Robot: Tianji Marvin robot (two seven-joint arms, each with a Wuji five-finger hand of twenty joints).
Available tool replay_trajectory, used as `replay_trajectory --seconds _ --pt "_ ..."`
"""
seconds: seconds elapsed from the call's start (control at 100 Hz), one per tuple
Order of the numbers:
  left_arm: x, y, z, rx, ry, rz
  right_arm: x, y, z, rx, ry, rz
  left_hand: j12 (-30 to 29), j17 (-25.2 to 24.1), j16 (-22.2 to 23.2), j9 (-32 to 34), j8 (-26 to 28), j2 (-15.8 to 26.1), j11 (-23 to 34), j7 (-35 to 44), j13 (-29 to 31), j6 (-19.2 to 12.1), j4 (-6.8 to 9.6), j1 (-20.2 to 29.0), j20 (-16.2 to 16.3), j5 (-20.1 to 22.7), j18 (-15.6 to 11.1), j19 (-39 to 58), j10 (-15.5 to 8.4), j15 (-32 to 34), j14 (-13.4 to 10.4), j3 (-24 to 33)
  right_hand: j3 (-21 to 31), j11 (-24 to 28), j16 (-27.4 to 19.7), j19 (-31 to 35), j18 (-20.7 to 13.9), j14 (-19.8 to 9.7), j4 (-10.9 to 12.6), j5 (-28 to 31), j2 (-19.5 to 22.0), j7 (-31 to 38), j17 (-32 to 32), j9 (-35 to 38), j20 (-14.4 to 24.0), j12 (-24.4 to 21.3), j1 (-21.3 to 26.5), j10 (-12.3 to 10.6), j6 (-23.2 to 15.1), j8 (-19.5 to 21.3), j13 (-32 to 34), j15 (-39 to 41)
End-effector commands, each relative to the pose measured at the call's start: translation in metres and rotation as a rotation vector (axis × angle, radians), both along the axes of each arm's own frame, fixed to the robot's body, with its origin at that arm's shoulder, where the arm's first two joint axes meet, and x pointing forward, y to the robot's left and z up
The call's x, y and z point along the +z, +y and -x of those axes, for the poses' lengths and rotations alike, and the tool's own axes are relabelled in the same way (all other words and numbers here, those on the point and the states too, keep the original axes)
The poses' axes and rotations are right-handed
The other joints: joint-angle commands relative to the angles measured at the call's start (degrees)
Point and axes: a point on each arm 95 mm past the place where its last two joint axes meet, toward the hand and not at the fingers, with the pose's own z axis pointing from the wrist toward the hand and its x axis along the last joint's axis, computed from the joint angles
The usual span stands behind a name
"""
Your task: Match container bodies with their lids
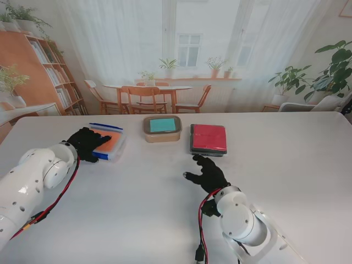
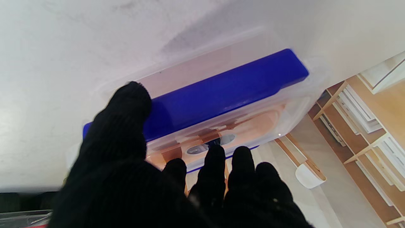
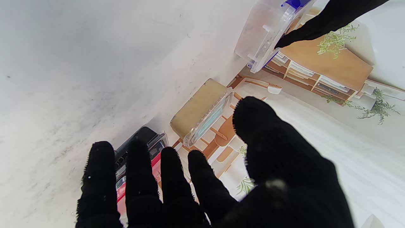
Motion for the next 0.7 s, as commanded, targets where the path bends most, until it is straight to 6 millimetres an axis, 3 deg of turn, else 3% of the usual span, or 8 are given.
replay_trajectory --seconds 0.0,0.27,0.48,0.58,0.69 --pt "-0.025 0.003 0.004 0.018 0.07 -0.015 0.003 0.0 -0.003 0.009 -0.002 0.0 2.65 -0.81 -0.53 4.74 7.12 0.73 5.69 24.96 0.43 -2.0 0.39 2.04 0.54 12.26 -0.36 -0.29 -2.74 1.53 2.2 -1.3 -1.55 -0.31 0.07 1.65 -1.87 -1.34 1.84 0.85 1.23 -0.68 -0.15 -1.41 0.09 -0.73 0.87 -1.36 -0.6 -0.04 -2.1 0.19" --pt "-0.025 -0.011 -0.022 0.02 0.065 0.014 0.006 0.001 -0.005 0.011 -0.01 -0.005 2.78 -0.85 -0.66 4.43 7.25 1.13 5.88 24.99 0.31 -2.06 0.64 2.29 0.76 11.83 -0.49 -0.34 -2.96 1.43 1.99 -1.53 -1.59 -0.31 -0.02 1.66 -1.87 -1.34 1.86 0.95 1.18 -0.74 -0.15 -1.38 0.05 -0.75 0.87 -1.33 -0.62 -0.07 -2.13 0.06" --pt "-0.023 -0.017 -0.03 0.046 0.07 0.046 0.006 0.002 -0.005 0.015 -0.014 -0.006 2.5 -0.74 -1.94 2.51 6.97 1.65 5.28 24.35 -0.03 -2.6 0.43 1.93 -0.44 10.1 -0.17 -1.65 -3.09 -1.18 1.98 -2.4 -1.63 -0.24 -0.06 1.56 -1.86 -1.32 1.86 1.02 1.15 -0.78 -0.22 -1.39 -0.04 -0.73 0.81 -1.36 -0.61 -0.08 -2.11 -0.01" --pt "-0.019 -0.017 -0.027 0.062 0.073 0.071 0.005 0.003 -0.004 0.014 -0.014 -0.008 1.41 -0.52 -2.74 -1.3 6.17 2.2 3.55 22.49 -1.36 -3.97 -0.32 0.78 -3.88 6.74 1.67 -3.78 -2.01 -5.63 3.87 -4.16 -1.63 -0.27 -0.09 1.47 -1.74 -1.25 1.86 1.07 1.16 -0.8 -0.32 -1.41 -0.09 -0.75 0.83 -1.36 -0.54 -0.08 -2.17 -0.07" --pt "-0.014 -0.015 -0.018 0.078 0.062 0.108 0.005 0.004 -0.003 0.016 -0.012 -0.012 -1.3 -0.64 -1.58 -2.64 5.21 2.1 -0.93 20.17 -2.72 -5.32 -1.08 -0.92 -6.08 3.69 3.58 -4.47 1.05 -8.23 6.57 -5.97 -1.64 -0.36 -0.11 1.31 -1.68 -1.05 1.87 1.09 1.12 -0.83 -0.45 -1.46 -0.18 -0.8 0.81 -1.18 -0.51 -0.1 -2.31 -0.15"
